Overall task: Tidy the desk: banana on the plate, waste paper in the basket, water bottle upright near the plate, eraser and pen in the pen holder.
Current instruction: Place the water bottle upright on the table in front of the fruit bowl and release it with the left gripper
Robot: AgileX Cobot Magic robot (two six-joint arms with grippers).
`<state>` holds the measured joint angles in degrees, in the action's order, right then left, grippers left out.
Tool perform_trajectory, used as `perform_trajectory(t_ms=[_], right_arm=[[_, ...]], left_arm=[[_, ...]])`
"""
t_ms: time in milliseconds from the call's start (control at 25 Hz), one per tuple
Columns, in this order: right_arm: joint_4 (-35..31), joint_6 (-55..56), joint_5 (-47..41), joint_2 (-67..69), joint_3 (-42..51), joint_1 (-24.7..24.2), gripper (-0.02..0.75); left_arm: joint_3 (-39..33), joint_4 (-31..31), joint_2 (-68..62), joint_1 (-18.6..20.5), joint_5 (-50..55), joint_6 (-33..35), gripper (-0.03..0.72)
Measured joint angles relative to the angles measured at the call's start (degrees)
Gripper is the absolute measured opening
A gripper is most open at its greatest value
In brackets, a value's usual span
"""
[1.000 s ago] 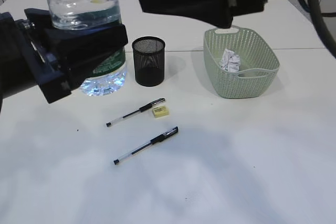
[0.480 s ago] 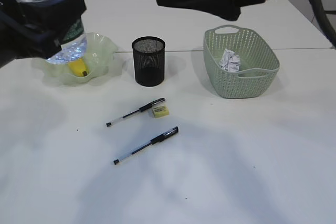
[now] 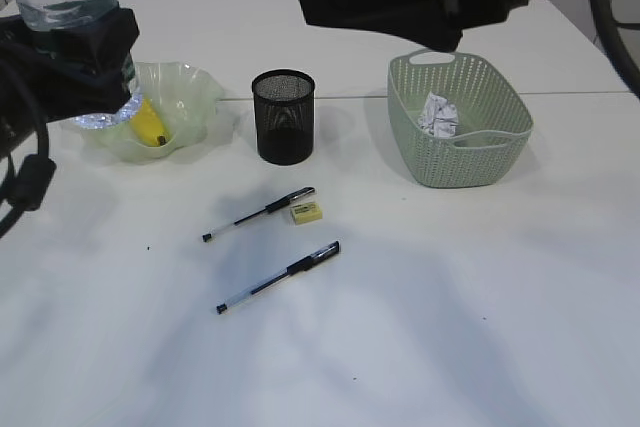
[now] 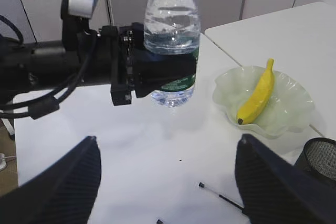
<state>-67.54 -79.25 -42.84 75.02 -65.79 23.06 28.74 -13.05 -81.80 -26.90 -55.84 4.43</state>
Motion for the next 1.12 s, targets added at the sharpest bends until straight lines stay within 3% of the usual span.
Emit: perform_trajectory(t_ms=[280, 640, 800, 960, 1120], right_arm=[[0.0, 0.0, 0.0, 0.0, 0.0, 0.0, 0.588], [0.1, 0.0, 0.0, 0.0, 0.0, 0.0, 0.588], [0.1, 0.0, -0.8, 0.0, 0.0, 0.0, 0.588], [0.1, 0.0, -0.9, 0.0, 0.0, 0.0, 0.588], [0.1, 0.0, -1.1, 0.0, 0.0, 0.0, 0.588]], left_arm=[[0.0, -3.9, -11.0, 0.0, -6.2, 0.2, 0.427], [0.0, -20.9, -15.6, 0.0, -6.1, 0.2, 0.427], [0.0, -24.3, -15.6, 0.1, -6.3, 1.7, 0.426], [0.0, -21.1, -15.6, 2.3, -6.3, 3.4, 0.425], [0.1, -6.9, -15.6, 8.7, -6.3, 3.8, 0.425]])
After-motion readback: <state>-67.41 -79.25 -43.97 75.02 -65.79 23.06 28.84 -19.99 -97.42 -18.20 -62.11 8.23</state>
